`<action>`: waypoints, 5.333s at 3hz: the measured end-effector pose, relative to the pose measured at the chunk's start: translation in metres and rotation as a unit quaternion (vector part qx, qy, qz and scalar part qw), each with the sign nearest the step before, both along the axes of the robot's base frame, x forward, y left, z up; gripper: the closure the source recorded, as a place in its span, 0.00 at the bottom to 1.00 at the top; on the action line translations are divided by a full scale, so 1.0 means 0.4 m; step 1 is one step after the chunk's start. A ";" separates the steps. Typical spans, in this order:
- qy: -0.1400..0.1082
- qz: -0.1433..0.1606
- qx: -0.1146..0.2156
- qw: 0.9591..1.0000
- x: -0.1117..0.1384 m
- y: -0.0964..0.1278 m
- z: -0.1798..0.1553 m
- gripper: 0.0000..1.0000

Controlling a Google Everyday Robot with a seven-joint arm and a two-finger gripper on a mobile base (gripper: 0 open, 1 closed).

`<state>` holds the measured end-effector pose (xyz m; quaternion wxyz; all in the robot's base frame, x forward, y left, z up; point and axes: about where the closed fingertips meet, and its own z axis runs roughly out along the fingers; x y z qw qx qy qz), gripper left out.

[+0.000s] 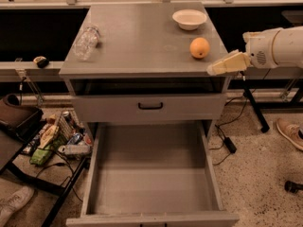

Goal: Place orange into middle drawer

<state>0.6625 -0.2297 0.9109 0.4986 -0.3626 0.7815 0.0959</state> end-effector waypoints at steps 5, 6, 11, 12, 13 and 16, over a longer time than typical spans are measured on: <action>-0.032 -0.043 0.090 0.994 0.322 0.140 -0.141 0.49; -0.032 -0.060 0.094 0.993 0.330 0.134 -0.158 0.80; 0.008 0.001 -0.033 0.999 -0.047 0.040 -0.034 1.00; 0.075 -0.002 -0.024 0.997 -0.186 0.017 -0.141 1.00; 0.121 -0.002 -0.028 0.992 -0.276 0.052 -0.287 1.00; 0.165 0.021 -0.030 0.986 -0.265 0.174 -0.419 1.00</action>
Offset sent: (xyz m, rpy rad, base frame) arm 0.1388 0.0714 -0.0288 0.2254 -0.1030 0.0130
